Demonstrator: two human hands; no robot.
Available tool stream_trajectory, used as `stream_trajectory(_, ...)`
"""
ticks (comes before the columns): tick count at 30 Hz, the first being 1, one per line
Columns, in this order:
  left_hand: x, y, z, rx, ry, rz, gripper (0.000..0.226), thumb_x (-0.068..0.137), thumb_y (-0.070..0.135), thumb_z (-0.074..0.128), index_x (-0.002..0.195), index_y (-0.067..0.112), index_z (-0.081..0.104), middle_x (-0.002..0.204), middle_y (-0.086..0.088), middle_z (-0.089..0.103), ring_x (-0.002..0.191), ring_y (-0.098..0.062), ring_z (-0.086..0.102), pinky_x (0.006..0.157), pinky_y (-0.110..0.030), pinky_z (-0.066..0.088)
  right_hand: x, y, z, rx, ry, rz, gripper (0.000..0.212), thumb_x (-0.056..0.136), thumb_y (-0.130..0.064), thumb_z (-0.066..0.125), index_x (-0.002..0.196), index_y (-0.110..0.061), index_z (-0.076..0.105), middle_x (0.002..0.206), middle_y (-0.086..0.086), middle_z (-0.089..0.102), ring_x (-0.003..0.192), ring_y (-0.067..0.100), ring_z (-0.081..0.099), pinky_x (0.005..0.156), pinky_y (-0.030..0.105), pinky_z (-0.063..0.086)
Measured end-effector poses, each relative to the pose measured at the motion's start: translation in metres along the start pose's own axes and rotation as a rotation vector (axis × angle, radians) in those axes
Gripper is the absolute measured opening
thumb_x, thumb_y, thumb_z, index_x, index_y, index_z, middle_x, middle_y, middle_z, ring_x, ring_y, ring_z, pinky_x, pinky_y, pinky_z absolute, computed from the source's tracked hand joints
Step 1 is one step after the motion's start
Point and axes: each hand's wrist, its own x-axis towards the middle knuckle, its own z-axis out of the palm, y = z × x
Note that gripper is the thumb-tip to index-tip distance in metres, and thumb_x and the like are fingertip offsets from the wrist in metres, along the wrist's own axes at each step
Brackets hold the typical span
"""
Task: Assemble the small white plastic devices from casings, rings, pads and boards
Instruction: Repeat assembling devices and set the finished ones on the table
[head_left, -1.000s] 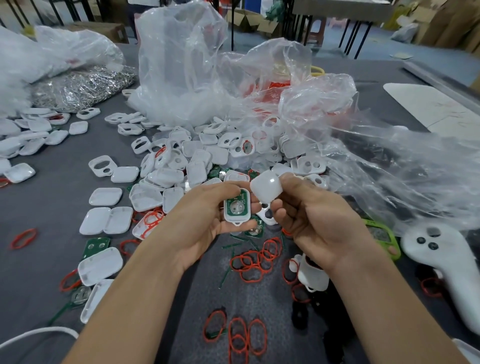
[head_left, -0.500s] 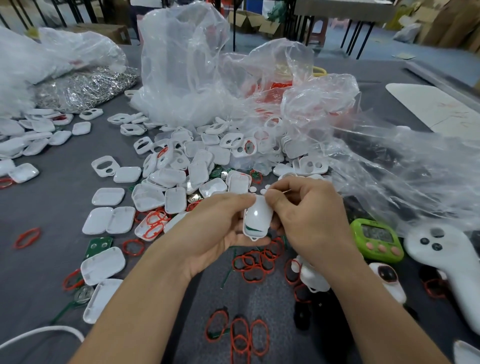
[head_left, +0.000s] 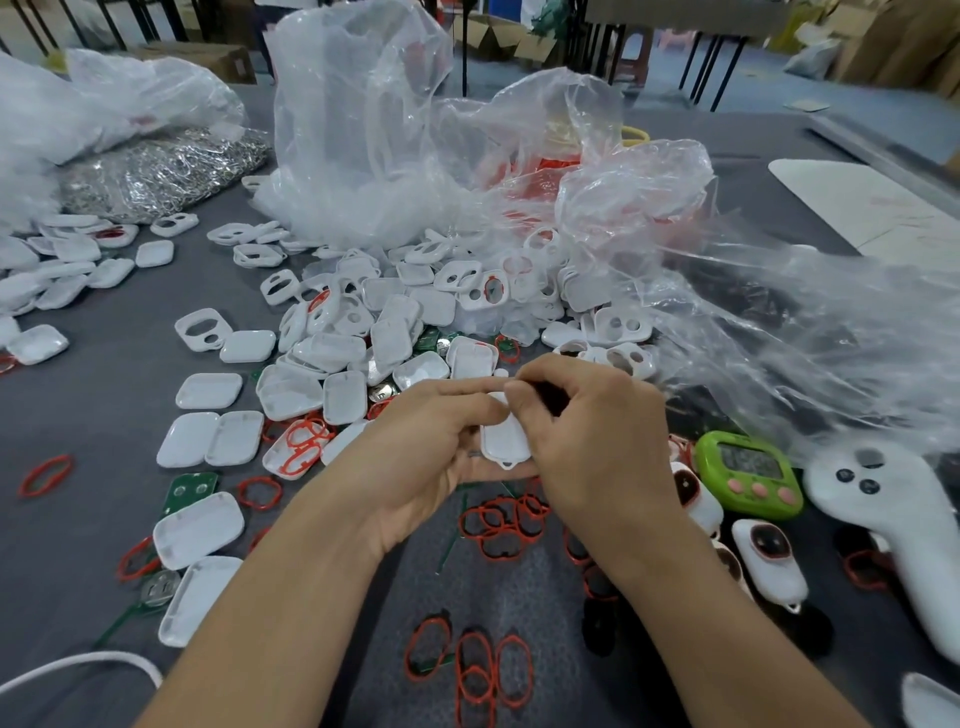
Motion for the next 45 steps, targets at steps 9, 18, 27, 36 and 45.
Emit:
stream_trajectory(9,0.0,0.003,-0.003,-0.032,-0.023,0.105,0.033,0.098,-0.005,0.048,0.109,0.006,0.078,0.121,-0.017,0.073,0.107,-0.026,0.071,0.089,-0.043,0.062,0.01,0.016,-0.004,0.631,-0.27,0.432,0.014,0.095,-0.026,0.07,0.084,-0.032,0.077,0.059,-0.008,0.066,0.049,0.006,0.055,0.052,0.023,0.043)
stream_trajectory(18,-0.001,0.003,-0.001,0.004,-0.006,0.155,0.031,0.1,0.002,0.05,0.121,0.006,0.072,0.118,-0.017,0.074,0.1,-0.027,0.068,0.09,-0.041,0.061,0.006,0.013,0.0,0.694,-0.236,0.402,0.021,0.1,-0.022,0.066,0.087,-0.03,0.081,0.069,0.009,0.074,0.049,0.013,0.057,0.052,0.028,0.049)
stream_trajectory(27,-0.002,0.002,0.005,0.155,0.027,0.172,0.032,0.105,0.004,0.049,0.132,0.01,0.065,0.12,-0.013,0.075,0.104,-0.026,0.072,0.096,-0.044,0.059,0.003,0.01,0.002,0.68,-0.084,0.402,0.02,0.093,-0.013,0.074,0.082,-0.027,0.083,0.066,-0.003,0.076,0.054,0.006,0.067,0.056,0.022,0.053)
stream_trajectory(36,-0.004,-0.003,0.005,0.275,0.313,0.339,0.021,0.093,0.005,0.071,0.1,0.02,0.082,0.085,-0.01,0.08,0.072,-0.016,0.074,0.061,-0.023,0.058,0.004,0.007,0.001,0.557,-0.036,0.289,0.015,0.091,-0.025,0.072,0.082,-0.033,0.081,0.062,-0.015,0.072,0.055,0.002,0.065,0.057,0.019,0.05)
stream_trajectory(45,-0.001,-0.003,0.009,0.337,0.429,0.379,0.015,0.091,0.01,0.075,0.103,0.015,0.082,0.077,-0.011,0.078,0.067,-0.016,0.072,0.06,-0.026,0.058,0.002,0.006,0.002,0.6,-0.14,0.304,0.012,0.083,-0.032,0.075,0.089,-0.04,0.081,0.067,-0.003,0.075,0.058,0.016,0.071,0.06,0.043,0.062)
